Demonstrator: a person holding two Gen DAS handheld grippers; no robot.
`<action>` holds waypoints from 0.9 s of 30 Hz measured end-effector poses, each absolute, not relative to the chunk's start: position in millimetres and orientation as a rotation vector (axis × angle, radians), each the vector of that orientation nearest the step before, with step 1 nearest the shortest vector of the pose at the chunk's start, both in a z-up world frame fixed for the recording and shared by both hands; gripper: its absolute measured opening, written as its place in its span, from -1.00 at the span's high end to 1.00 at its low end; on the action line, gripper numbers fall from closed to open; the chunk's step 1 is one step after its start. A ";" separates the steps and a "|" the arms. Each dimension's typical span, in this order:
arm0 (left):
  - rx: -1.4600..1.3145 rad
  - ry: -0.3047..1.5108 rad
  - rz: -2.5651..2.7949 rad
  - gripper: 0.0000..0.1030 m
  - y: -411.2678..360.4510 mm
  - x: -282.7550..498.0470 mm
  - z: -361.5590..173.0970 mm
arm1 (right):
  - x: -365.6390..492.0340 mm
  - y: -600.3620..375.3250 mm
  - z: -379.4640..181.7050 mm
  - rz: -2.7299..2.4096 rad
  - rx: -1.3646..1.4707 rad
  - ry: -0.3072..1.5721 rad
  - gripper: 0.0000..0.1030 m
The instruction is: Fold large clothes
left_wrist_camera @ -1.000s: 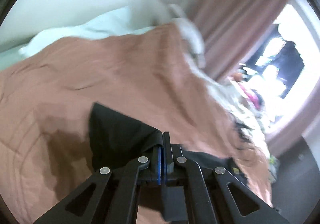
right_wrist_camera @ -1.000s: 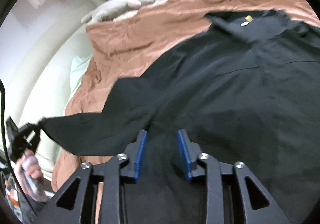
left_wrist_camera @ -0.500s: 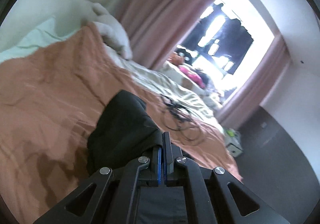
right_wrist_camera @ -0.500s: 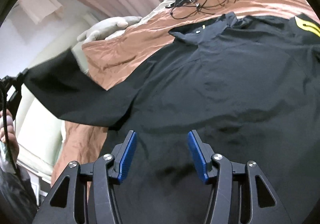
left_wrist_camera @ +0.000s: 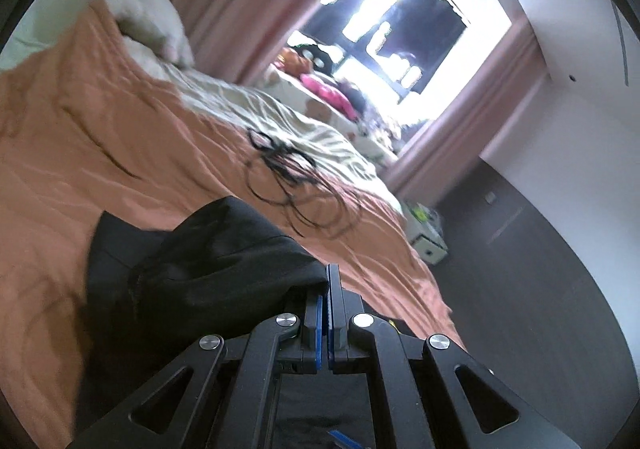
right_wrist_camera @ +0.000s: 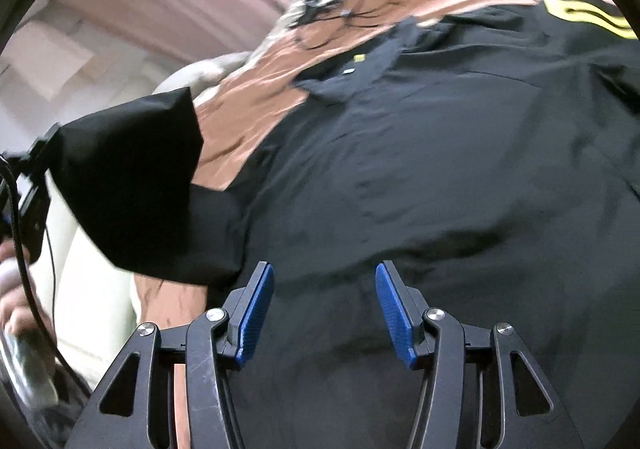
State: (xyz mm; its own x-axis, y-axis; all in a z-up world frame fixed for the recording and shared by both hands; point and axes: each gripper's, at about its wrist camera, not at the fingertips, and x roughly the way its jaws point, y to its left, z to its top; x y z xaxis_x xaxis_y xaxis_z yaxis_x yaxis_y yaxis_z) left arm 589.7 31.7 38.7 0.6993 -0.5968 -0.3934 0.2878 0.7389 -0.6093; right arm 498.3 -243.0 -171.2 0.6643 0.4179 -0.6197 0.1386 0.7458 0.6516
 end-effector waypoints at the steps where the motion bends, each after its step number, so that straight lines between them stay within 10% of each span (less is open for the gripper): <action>1: -0.543 0.630 -0.550 0.99 18.2 592.7 35.1 | 497.5 -249.1 -172.7 0.165 0.756 0.849 -0.05; 6: -0.489 0.712 -0.606 0.83 -34.1 597.6 21.3 | 489.3 -272.1 -171.7 0.125 0.841 0.816 -0.06; 10: -0.506 0.855 -0.633 -0.58 -51.0 603.0 -6.6 | 486.2 -280.6 -166.7 0.096 0.828 0.798 -0.53; 12: -0.505 0.850 -0.623 -0.80 -45.9 596.0 -8.9 | 483.7 -286.7 -164.2 0.077 0.833 0.778 -0.60; 27: -0.405 0.798 -0.277 -0.76 89.7 532.3 -21.1 | 521.8 -232.7 -153.1 0.097 0.508 0.822 -0.60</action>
